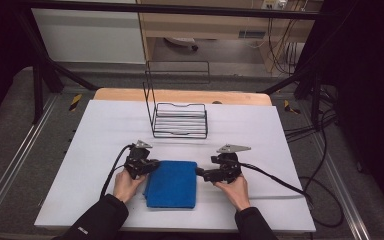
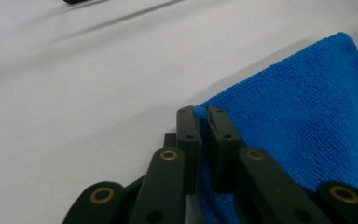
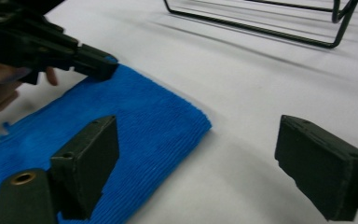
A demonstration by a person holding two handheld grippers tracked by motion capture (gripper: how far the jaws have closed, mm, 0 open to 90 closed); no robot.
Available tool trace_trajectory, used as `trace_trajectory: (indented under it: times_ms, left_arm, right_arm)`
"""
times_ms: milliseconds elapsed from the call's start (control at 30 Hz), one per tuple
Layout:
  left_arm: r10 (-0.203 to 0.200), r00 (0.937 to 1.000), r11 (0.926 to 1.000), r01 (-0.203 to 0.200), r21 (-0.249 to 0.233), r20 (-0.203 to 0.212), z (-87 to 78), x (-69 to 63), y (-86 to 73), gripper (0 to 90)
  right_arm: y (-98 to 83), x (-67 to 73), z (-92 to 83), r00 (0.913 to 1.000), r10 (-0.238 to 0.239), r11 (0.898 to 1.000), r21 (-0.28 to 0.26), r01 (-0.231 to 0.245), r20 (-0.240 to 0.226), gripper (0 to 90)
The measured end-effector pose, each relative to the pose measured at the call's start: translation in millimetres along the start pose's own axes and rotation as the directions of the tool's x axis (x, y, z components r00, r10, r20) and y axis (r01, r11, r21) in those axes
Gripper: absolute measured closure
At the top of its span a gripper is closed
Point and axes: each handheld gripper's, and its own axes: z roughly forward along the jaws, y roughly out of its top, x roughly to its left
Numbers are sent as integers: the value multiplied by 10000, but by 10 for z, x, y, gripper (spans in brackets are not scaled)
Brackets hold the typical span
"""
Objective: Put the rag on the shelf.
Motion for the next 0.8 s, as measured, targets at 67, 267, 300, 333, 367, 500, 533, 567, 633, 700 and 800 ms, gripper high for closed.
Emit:
trace_trajectory:
  times_ms: [67,267,300,333,367,500,533,567,633,700,800]
  left_arm:
    - [79,10000,10000,-79,-31,-32,1,-2,-5,839]
    - [186,9998,9997,-187,-156,-12,2,1,-25,838]
    - [180,9998,9997,-180,-162,-1,2,5,-25,837]
    - [168,9999,9997,-168,-166,14,3,8,-25,837]
    - [160,9999,9998,-160,-154,43,2,10,-25,836]
    - [209,9998,9996,-209,-163,29,3,9,-27,835]
    - [211,9998,9996,-210,-170,35,4,10,-27,835]
    - [215,9998,9996,-214,-162,59,3,13,-27,834]
    - [237,9997,9996,-236,-169,76,3,15,-29,834]
    - [289,9996,9994,-288,-185,52,4,13,-31,834]
    - [312,9995,9993,-311,-189,64,4,12,-32,834]
  right_arm:
    - [19,-12,63,9998,-82,9999,64,81,194,204]
    - [22,-48,243,9989,347,9979,528,-363,299,345]
    - [21,-57,255,9989,346,9976,584,-363,308,365]
    - [19,-60,261,9988,343,9976,596,-363,344,398]
    - [18,-59,265,9989,346,9976,585,-364,311,425]
    - [19,-67,288,9990,423,9974,576,-430,135,494]
    - [21,-69,292,9987,498,9968,624,-505,127,515]
    - [21,-74,299,9986,514,9966,635,-519,94,532]
    - [24,-78,311,9983,582,9961,661,-585,59,564]
    - [27,-85,331,9977,683,9953,692,-680,-15,593]
    - [22,-74,372,9983,577,9939,938,-585,106,615]
